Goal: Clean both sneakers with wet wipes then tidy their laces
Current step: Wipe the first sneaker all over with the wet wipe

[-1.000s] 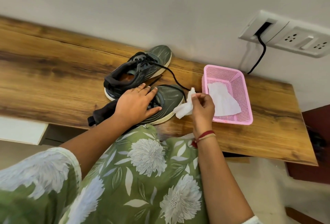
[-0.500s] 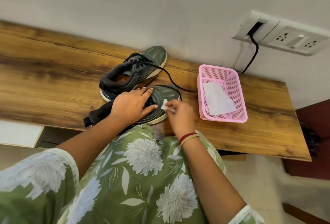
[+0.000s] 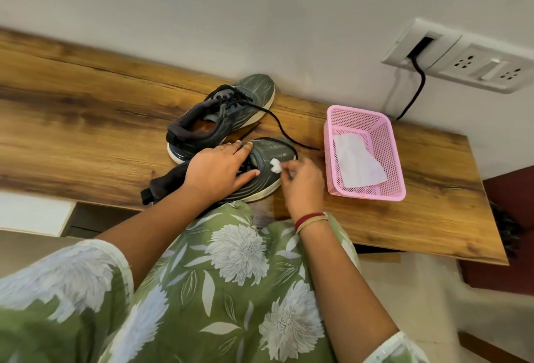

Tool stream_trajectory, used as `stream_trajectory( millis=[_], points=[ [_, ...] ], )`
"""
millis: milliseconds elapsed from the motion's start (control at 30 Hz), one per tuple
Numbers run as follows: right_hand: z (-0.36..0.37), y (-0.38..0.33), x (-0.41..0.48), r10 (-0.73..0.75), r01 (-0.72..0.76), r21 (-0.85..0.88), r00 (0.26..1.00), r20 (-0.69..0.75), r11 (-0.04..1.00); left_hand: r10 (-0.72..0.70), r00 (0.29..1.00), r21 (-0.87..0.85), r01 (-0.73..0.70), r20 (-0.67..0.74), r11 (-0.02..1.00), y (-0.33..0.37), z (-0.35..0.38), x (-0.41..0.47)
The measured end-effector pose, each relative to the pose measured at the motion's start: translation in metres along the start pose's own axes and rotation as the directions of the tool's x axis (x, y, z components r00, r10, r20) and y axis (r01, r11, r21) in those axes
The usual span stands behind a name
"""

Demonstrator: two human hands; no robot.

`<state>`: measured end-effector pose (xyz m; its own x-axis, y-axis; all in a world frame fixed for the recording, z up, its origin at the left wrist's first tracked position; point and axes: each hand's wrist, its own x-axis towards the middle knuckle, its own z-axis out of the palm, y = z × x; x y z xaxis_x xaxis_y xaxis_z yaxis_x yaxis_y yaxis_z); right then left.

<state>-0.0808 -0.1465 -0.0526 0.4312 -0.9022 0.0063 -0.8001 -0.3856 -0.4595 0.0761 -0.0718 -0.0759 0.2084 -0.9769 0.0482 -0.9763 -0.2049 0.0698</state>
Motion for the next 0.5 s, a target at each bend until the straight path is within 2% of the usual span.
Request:
stream_trajectory(
  millis=[67, 133, 200, 233, 267, 300, 333, 367, 400, 433, 467, 500],
  points=[
    [0.0, 0.003, 0.005, 0.052, -0.051, 0.022, 0.998, -0.043, 0.998, -0.003, 1.0, 0.011, 0.003, 0.002, 1.0, 0.0, -0.001, 0.0],
    [0.002, 0.0, -0.001, -0.047, 0.051, -0.035, 0.994, 0.096, 0.998, -0.002, 1.0, 0.014, 0.002, 0.007, 1.0, 0.001, -0.001, 0.0],
    [0.006, -0.002, -0.009, -0.174, 0.204, -0.086, 0.946, 0.272, 0.975, 0.001, 1.0, 0.011, -0.001, 0.005, 1.0, 0.001, 0.0, 0.0],
    [0.007, -0.002, -0.01, -0.203, 0.229, -0.06, 0.936, 0.286, 0.972, 0.003, 1.0, 0.01, -0.003, 0.002, 1.0, 0.001, 0.0, 0.0],
    [0.007, -0.001, -0.008, -0.172, 0.17, 0.03, 0.956, 0.237, 0.985, 0.005, 1.0, 0.008, -0.005, 0.001, 1.0, 0.0, 0.0, 0.0],
    [0.007, -0.001, -0.005, -0.069, 0.035, 0.21, 0.985, 0.157, 0.977, 0.006, 1.0, 0.004, -0.006, 0.002, 1.0, 0.0, 0.0, 0.001],
    [0.005, 0.001, -0.002, 0.091, -0.13, 0.458, 0.99, 0.107, 0.879, 0.005, 1.0, 0.001, -0.005, 0.005, 1.0, 0.0, 0.001, 0.001],
    [0.001, 0.004, 0.002, 0.262, -0.277, 0.708, 0.956, 0.134, 0.65, 0.002, 1.0, 0.003, -0.002, 0.007, 1.0, 0.0, 0.001, 0.001],
    [-0.004, 0.006, 0.004, 0.376, -0.39, 0.857, 0.89, 0.257, 0.337, 0.0, 1.0, 0.008, 0.0, 0.006, 1.0, 0.0, 0.001, 0.001],
    [-0.007, 0.01, 0.005, 0.386, -0.455, 0.89, 0.825, 0.413, 0.019, 0.0, 1.0, 0.014, 0.0, 0.005, 1.0, 0.0, 0.001, 0.001],
    [-0.01, 0.015, 0.006, 0.351, -0.481, 0.849, 0.773, 0.529, -0.22, 0.001, 1.0, 0.018, -0.001, 0.006, 1.0, 0.0, 0.002, 0.001],
    [-0.014, 0.02, 0.006, 0.301, -0.491, 0.789, 0.74, 0.602, -0.37, 0.001, 1.0, 0.018, -0.001, 0.007, 1.0, 0.0, 0.002, 0.001]
  ],
)
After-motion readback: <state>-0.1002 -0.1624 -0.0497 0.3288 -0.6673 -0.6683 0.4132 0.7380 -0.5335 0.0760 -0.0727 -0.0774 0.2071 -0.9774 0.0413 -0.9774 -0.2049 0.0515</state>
